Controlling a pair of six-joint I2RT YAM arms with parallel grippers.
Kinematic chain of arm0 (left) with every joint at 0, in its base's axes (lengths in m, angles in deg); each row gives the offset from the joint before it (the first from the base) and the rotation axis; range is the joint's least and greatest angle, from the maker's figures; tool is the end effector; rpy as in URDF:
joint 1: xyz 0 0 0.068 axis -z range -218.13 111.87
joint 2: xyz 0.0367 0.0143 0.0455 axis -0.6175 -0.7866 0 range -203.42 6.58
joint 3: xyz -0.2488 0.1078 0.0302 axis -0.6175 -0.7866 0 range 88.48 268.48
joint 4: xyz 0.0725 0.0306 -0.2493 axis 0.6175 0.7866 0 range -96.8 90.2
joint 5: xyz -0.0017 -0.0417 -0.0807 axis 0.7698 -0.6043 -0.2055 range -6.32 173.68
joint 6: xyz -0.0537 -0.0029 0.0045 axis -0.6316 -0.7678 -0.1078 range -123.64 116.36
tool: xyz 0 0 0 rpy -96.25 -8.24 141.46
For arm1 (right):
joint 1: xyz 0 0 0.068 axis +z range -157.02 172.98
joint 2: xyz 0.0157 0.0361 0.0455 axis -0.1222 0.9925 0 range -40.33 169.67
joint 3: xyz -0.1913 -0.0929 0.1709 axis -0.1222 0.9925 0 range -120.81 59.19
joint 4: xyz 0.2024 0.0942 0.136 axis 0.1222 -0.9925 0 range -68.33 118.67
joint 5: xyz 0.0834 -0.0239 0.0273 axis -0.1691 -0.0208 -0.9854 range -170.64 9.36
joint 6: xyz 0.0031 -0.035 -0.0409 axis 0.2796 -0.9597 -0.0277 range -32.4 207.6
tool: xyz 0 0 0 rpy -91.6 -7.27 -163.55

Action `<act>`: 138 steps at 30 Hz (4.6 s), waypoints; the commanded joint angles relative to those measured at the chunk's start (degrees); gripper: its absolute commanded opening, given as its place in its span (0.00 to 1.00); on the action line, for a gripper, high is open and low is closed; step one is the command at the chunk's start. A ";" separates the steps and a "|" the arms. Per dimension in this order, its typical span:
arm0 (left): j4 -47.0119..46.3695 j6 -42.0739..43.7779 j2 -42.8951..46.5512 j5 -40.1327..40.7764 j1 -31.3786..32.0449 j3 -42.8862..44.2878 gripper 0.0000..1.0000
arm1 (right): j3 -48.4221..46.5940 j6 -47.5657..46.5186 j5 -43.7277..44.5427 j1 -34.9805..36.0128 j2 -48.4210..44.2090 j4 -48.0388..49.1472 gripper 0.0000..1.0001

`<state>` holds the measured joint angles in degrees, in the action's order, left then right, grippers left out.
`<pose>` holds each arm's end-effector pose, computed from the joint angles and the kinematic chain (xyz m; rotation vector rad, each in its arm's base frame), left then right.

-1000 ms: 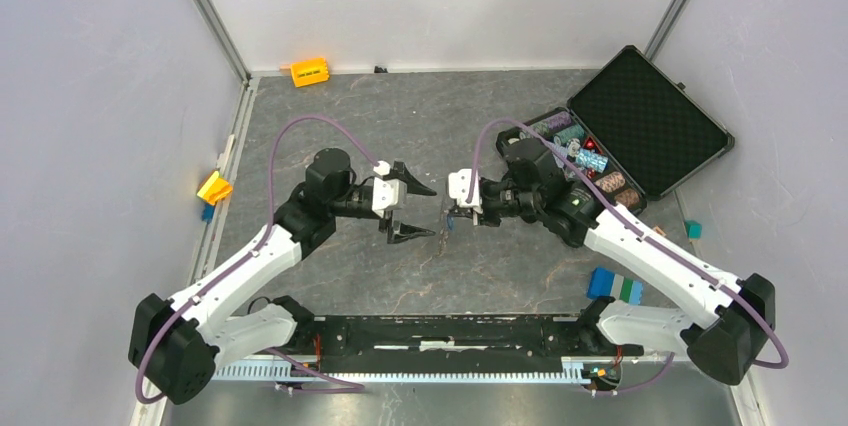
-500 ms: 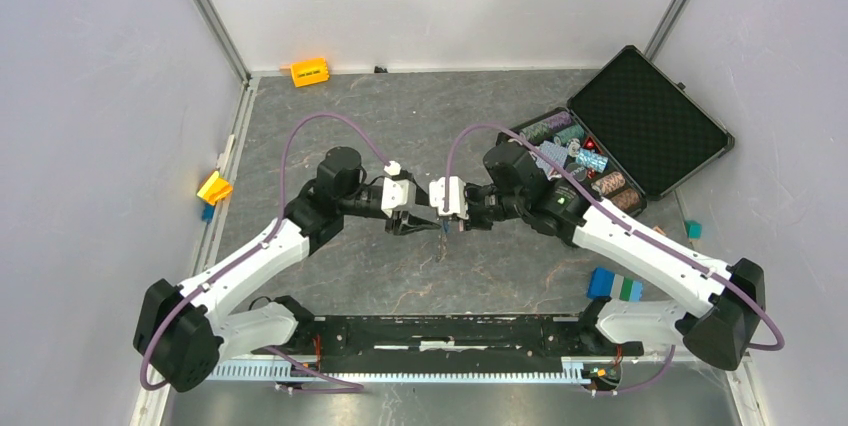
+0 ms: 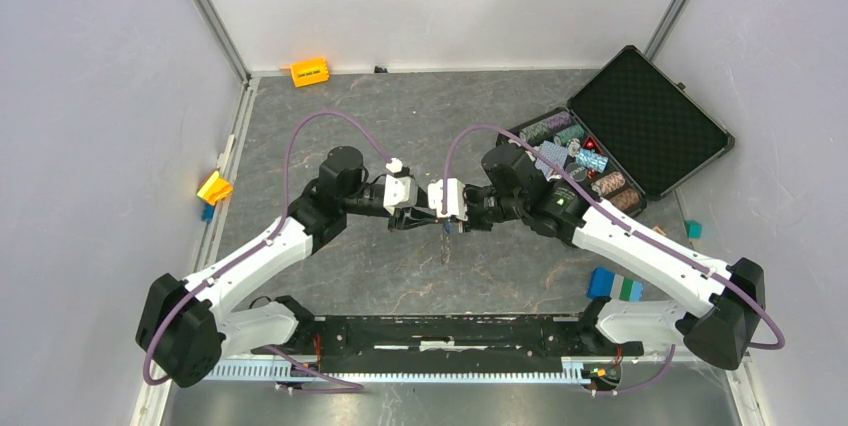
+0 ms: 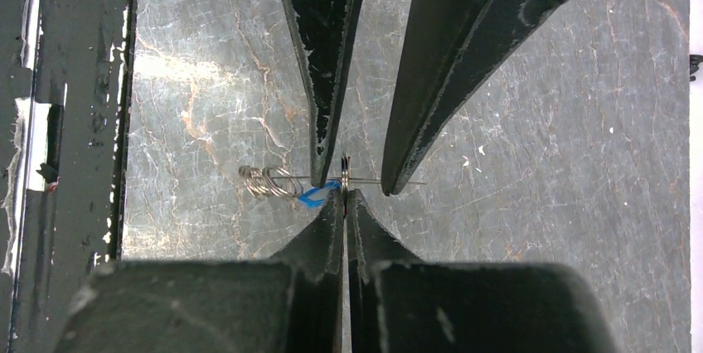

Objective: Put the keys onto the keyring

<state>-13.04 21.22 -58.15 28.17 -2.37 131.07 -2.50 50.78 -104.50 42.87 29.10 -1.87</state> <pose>0.1835 -0.1683 0.2896 1.4508 1.1344 -1.0193 0.1577 0.2094 0.3212 -1.6925 1.4611 0.5897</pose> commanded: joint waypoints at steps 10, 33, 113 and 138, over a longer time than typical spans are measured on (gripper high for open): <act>-2.37 -2.14 -0.49 -1.17 0.35 -0.86 0.19 | -2.13 0.52 -0.18 0.39 -0.78 2.35 0.00; -7.04 -5.88 1.28 -2.24 0.44 -3.15 0.02 | -0.19 1.48 0.41 0.09 -1.81 4.14 0.15; -20.71 -13.47 4.51 -11.29 0.03 -8.45 0.02 | 3.09 -5.76 -30.11 -8.84 -3.05 -3.31 0.43; -20.61 -13.25 3.72 -10.77 0.01 -8.51 0.02 | 3.21 2.90 -32.32 -8.85 -0.01 4.15 0.24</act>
<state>-32.49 7.76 -54.57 17.38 -2.39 121.83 2.16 51.30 -136.76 34.10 28.31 -0.85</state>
